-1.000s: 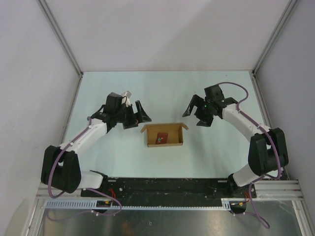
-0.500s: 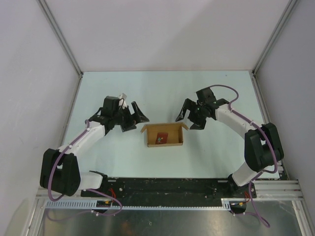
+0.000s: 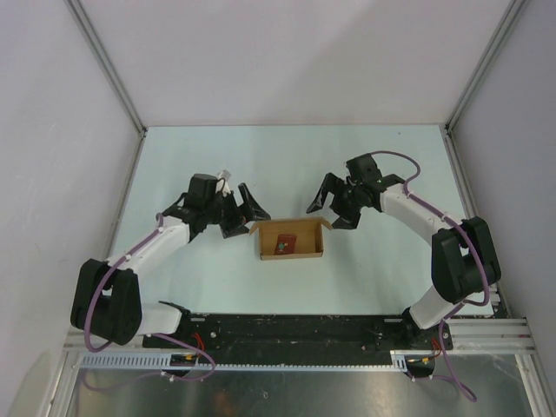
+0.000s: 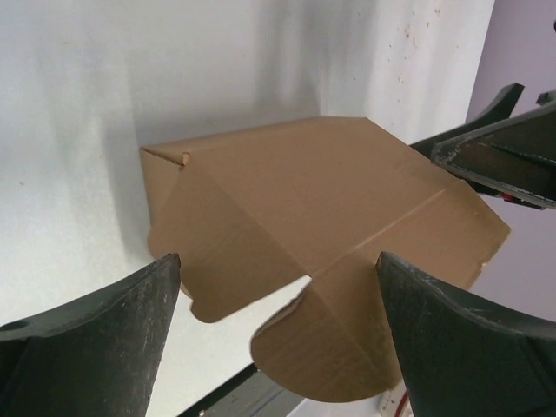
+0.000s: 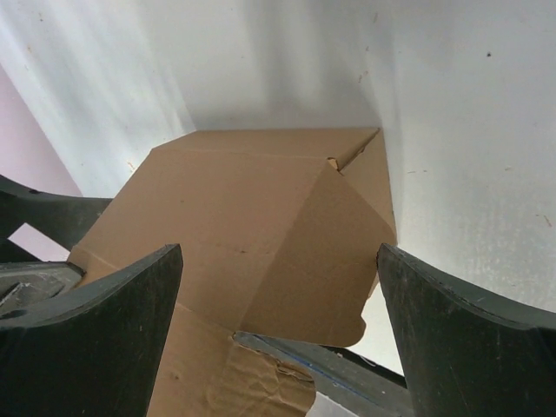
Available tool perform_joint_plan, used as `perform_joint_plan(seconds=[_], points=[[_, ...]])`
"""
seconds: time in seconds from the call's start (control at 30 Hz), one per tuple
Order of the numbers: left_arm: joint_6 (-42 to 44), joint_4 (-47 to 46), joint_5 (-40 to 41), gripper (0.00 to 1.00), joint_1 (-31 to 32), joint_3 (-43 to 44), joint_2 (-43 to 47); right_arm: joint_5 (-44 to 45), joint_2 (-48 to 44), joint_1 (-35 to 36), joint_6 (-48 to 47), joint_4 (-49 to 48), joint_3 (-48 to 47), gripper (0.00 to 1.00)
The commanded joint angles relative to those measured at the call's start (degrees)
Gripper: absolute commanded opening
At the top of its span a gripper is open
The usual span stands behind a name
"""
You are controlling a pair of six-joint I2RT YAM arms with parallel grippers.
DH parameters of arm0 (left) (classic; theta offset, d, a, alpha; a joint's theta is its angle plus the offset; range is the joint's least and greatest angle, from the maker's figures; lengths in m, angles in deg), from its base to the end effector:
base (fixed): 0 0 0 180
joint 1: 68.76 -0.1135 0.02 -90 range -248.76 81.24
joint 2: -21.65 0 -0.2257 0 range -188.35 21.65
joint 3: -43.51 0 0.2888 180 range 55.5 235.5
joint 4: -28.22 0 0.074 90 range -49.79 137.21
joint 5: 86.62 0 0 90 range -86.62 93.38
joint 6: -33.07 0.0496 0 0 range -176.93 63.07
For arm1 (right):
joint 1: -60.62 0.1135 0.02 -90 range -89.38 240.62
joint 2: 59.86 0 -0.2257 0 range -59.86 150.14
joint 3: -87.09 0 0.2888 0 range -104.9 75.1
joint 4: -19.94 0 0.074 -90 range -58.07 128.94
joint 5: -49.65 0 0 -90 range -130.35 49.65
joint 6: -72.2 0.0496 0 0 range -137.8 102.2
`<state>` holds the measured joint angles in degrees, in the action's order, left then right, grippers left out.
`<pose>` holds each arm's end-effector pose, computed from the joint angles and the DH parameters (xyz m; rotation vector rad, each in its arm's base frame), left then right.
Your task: Fold the paper box
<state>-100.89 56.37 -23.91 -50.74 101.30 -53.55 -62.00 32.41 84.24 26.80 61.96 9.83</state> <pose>0.2978 -0.1208 0.1610 -0.3209 2.5031 -1.0508 0.3346 0.1663 0.1635 0.3460 2.7193 0.8875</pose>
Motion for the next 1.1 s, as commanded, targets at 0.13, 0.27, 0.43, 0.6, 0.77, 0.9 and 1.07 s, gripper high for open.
perform_joint_plan(seconds=[0.13,0.27,0.43,0.6,0.77,0.9,1.07], points=[[-3.9,-3.9,-2.2,1.0,2.5,-0.1,0.1,-4.2,-0.9,0.6,2.2,-2.9,-2.0,1.0],[-4.6,-4.4,-2.4,1.0,3.2,0.4,-0.2,-5.2,-1.2,0.8,3.1,-3.6,-2.0,1.0],[-5.5,-5.0,-2.7,1.0,3.9,0.7,-0.5,-6.1,-1.4,1.3,3.9,-4.4,-2.0,1.0],[-6.2,-5.4,-3.2,1.0,4.2,1.6,-0.6,-7.2,-1.7,1.5,4.7,-5.4,-2.0,1.0],[-6.5,-5.5,-3.2,1.0,4.6,2.5,-1.2,-7.1,-1.7,2.0,4.9,-5.4,-2.0,1.0],[-6.7,-5.8,-2.9,1.0,5.2,2.3,-1.6,-6.7,-1.7,2.8,4.8,-5.1,-2.0,1.0],[-7.2,-6.4,-2.7,0.99,5.4,1.7,-1.4,-6.8,-1.7,3.2,4.8,-5.6,-2.0,0.95]])
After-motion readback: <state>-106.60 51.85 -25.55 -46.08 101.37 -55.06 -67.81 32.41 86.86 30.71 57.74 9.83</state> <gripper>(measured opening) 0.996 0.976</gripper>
